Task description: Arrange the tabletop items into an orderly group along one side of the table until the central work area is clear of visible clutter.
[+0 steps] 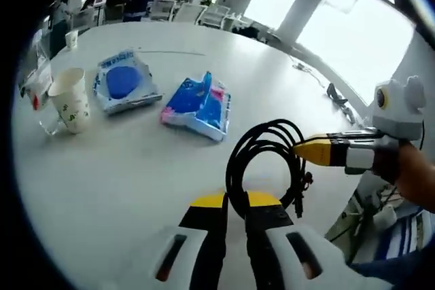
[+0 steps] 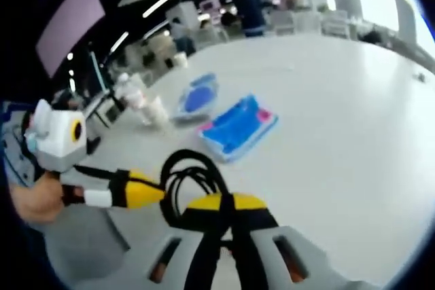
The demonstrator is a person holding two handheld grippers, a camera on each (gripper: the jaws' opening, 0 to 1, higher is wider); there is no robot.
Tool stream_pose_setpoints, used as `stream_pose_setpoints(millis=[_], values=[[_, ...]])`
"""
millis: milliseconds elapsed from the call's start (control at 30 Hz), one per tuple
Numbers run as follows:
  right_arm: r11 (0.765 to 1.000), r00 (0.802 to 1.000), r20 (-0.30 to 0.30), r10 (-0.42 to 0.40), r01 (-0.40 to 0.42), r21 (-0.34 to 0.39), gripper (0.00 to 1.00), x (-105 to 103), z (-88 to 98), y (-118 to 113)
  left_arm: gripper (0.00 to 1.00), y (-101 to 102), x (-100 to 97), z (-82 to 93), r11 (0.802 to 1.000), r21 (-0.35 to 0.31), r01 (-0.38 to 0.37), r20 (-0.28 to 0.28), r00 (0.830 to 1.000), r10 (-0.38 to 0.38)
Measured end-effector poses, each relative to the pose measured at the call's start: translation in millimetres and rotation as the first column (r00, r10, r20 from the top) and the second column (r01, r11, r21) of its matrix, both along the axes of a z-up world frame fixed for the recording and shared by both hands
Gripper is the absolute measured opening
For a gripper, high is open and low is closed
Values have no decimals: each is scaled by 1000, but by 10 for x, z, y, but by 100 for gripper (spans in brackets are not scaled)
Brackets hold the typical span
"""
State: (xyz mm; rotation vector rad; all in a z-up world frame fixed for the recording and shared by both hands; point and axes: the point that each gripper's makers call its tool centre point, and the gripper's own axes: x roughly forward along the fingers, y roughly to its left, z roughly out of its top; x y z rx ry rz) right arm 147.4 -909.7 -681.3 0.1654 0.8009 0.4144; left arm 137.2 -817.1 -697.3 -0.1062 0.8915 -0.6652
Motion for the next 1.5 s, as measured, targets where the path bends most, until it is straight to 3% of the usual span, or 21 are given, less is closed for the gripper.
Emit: stream_pose_setpoints(millis=[233,400,700,967,1100,1500], values=[[1000,999,-39,-17,16,-23,0,-105,-106,-148,8,-146,-52,-77,999,18,45,-13,999,-45],[1000,997,-77,3,-5,-31,0,-214,-279,-89,7,-89,-86,-211,994,70,86,-21,996,-84],[1000,993,-115,9,-12,-28,0,-299,-449,-59,7,-35,-134,-342,991,96,89,-49,995,-85],[998,994,-106,20,-26,-61,0,-275,-542,-59,7,-43,-124,-372,990,109,85,-49,996,-80],[994,996,-71,47,-54,-96,0,-242,-526,-21,7,-8,-105,-385,993,101,66,-54,997,-60],[990,993,-73,90,-97,-99,1,-214,-591,-18,7,7,-121,-379,991,118,67,-19,998,-65]])
